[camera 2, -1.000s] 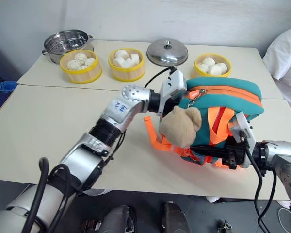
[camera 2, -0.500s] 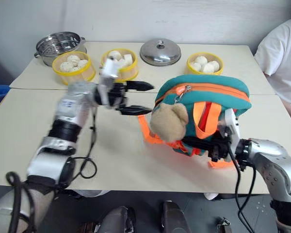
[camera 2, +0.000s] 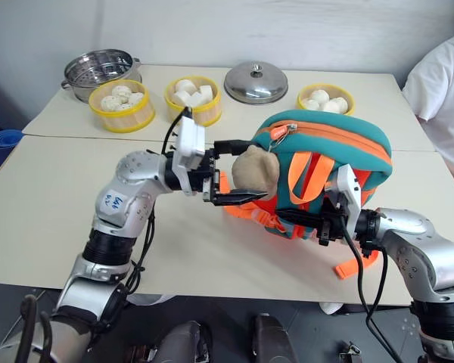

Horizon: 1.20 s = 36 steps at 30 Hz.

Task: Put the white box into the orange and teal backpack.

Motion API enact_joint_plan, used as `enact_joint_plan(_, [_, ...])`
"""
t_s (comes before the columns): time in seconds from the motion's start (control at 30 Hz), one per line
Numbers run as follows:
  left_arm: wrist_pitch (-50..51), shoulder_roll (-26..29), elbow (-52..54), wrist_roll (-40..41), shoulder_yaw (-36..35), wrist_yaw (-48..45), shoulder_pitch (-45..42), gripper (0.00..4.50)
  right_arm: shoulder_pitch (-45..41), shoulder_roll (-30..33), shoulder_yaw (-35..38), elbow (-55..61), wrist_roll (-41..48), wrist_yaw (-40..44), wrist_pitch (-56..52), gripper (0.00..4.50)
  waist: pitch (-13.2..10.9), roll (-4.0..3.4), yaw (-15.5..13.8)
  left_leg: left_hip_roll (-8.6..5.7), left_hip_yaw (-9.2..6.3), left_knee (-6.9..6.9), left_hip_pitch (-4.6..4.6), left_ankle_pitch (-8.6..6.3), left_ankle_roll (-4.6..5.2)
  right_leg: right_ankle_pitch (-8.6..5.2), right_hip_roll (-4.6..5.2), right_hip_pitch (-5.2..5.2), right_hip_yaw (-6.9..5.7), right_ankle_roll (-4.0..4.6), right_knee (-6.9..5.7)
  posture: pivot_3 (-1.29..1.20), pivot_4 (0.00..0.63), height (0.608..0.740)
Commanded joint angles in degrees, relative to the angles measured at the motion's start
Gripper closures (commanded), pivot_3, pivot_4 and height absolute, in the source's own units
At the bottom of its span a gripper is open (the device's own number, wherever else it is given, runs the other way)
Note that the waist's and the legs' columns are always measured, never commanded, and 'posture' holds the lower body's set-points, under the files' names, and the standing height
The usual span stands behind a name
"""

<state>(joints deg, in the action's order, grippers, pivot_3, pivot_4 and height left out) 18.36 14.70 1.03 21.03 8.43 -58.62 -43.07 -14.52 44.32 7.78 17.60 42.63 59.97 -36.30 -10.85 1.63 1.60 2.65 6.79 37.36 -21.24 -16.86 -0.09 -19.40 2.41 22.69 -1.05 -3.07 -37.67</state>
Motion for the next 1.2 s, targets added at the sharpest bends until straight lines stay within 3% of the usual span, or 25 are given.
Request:
enact_joint_plan(0.03, [0.84,0.31,3.57,1.23,0.57,0.27,0.68,1.20,0.36,0.37,0.59,0.33,-0.46,0.49,0.92,4.50,0.00,0.00,0.09,0.01,0.00,-0.02,0.00,0.01,-0.02,0.00,-0.01,0.01,0.00,0.00,0.00,0.00,0.150,0.740])
enact_joint_plan(0.23, [1.60,6.02,1.71,2.60,-3.44,-0.91,0.20,2.93,2.46,0.91,4.07,0.61,-0.26,-0.39,1.30,4.50,0.00,0.00,0.01,0.02,0.00,-0.02,0.01,0.03,-0.05,0.00,-0.02,0.01,0.00,0.01,0.00,0.00,0.150,0.740])
enact_joint_plan(0.37, [-0.77,9.03,-2.54,2.52,-5.75,-1.56,-2.18,3.73,4.13,0.92,6.79,0.72,0.22,-1.03,1.57,4.50,0.00,0.00,-0.08,0.01,0.00,-0.03,0.02,0.02,-0.04,-0.01,-0.01,0.01,0.00,0.01,0.02,0.00,0.150,0.740])
enact_joint_plan(0.53, [0.08,12.20,-13.32,5.10,-11.67,-1.27,-11.84,3.80,8.45,1.23,13.41,1.97,3.83,-2.18,0.18,4.50,-0.01,0.01,-0.26,0.00,-0.02,-0.01,-0.07,0.01,-0.02,0.00,0.01,0.02,-0.04,0.01,0.06,0.00,0.150,0.740])
enact_joint_plan(0.73, [-1.10,15.88,-29.38,1.73,-10.51,-4.21,-20.30,3.80,10.78,0.78,21.82,2.19,11.27,-5.18,-3.00,4.50,-0.01,0.01,0.07,-0.02,0.04,-0.08,-0.05,0.01,-0.01,0.00,0.01,0.02,-0.03,0.00,0.14,0.00,0.150,0.740])
enact_joint_plan(0.93, [-11.14,11.80,-34.02,-8.02,-1.64,-4.04,-14.29,3.80,11.18,-2.72,24.07,4.70,20.77,-11.96,-6.35,4.50,0.00,0.00,-0.17,0.01,0.04,-0.11,-0.03,0.03,-0.05,-0.01,-0.01,0.05,-0.03,0.02,0.11,0.00,0.150,0.740])
enact_joint_plan(1.07, [-14.40,7.79,-30.53,-9.52,0.15,-2.87,-7.16,3.80,12.40,-4.98,22.12,7.23,21.57,-14.77,-6.11,4.50,-0.01,0.01,-0.22,-0.01,0.04,-0.06,-0.10,0.00,0.01,0.00,0.04,0.07,-0.02,0.01,0.12,0.00,0.150,0.740])
enact_joint_plan(1.2, [-17.03,7.90,-26.31,-11.13,1.06,-2.44,-1.20,3.80,13.20,-7.64,19.95,8.35,20.29,-16.35,-4.45,4.50,0.00,0.01,-0.08,0.01,0.03,-0.08,-0.10,-0.01,0.01,0.00,0.04,0.09,-0.02,0.01,0.12,0.00,0.150,0.740])
